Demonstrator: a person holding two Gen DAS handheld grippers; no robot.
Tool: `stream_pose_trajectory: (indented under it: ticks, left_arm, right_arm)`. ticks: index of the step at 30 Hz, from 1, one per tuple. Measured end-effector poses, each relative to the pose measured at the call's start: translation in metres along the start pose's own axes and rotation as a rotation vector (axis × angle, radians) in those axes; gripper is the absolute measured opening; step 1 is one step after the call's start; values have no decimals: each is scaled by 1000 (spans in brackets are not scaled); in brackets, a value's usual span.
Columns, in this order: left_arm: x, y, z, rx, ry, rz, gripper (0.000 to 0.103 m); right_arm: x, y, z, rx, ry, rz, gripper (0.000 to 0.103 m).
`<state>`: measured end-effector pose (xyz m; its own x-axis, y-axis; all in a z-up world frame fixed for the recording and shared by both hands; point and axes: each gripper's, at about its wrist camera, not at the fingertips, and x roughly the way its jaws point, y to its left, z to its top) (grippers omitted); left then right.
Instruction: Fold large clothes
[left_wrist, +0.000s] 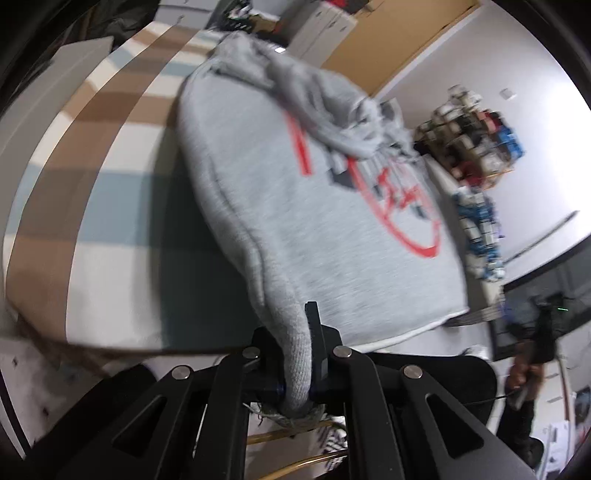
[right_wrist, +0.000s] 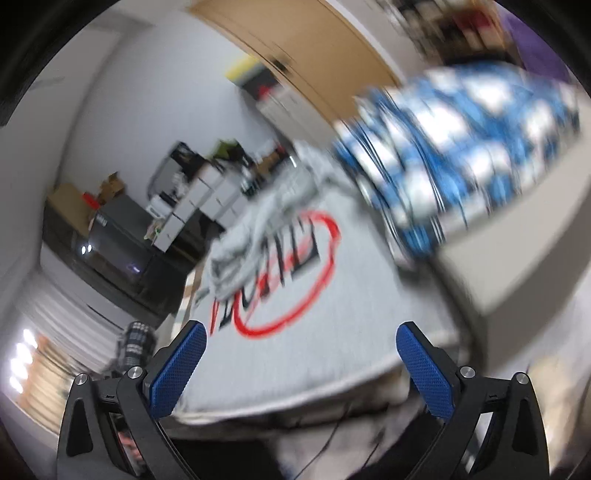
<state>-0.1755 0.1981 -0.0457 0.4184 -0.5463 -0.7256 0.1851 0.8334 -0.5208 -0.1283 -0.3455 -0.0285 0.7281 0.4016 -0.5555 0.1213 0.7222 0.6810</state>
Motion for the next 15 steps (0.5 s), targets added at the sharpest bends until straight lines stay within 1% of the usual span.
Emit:
stream_pose_trajectory:
  ticks: [2, 3, 4, 5, 7, 8, 9, 11, 12, 14, 15]
  left_arm:
    - [-12, 0, 10, 3, -31, -74, 3]
    - [-15, -1, 13, 7, -48, -90, 3]
    - [-17, -4, 17, 25, -64, -88, 3]
    - [-15, -7, 20, 45, -59, -87, 3]
    - [-10, -11, 24, 79, -63, -91, 3]
    - [-8, -12, 25, 92, -71, -91, 3]
    - [-6, -11, 25, 98, -76, -104, 3]
    - [-6, -7, 26, 69, -82, -150, 3]
    - [-10, -8, 27, 79, -93, -160, 3]
    - [-12, -9, 28, 87, -108, -155, 3]
    - [-10, -6, 29, 72, -98, -166, 3]
  right_arm:
    - [8, -18, -1, 81, 75, -41, 103]
    - [10, -27, -1, 118, 88, -43, 103]
    - [9, -36, -2, 153, 86, -28, 103]
    - [8, -46, -2, 196, 86, -7, 103]
    - [15, -71, -3, 340, 138, 69, 103]
    - [16, -82, -7, 417, 135, 88, 103]
    - [16, -91, -10, 465, 107, 99, 103]
    - [19, -98, -15, 487, 88, 103, 103]
    - [22, -99, -17, 484, 85, 110, 103]
    - [31, -102, -25, 489, 77, 119, 103]
    - [35, -103, -28, 492, 76, 126, 103]
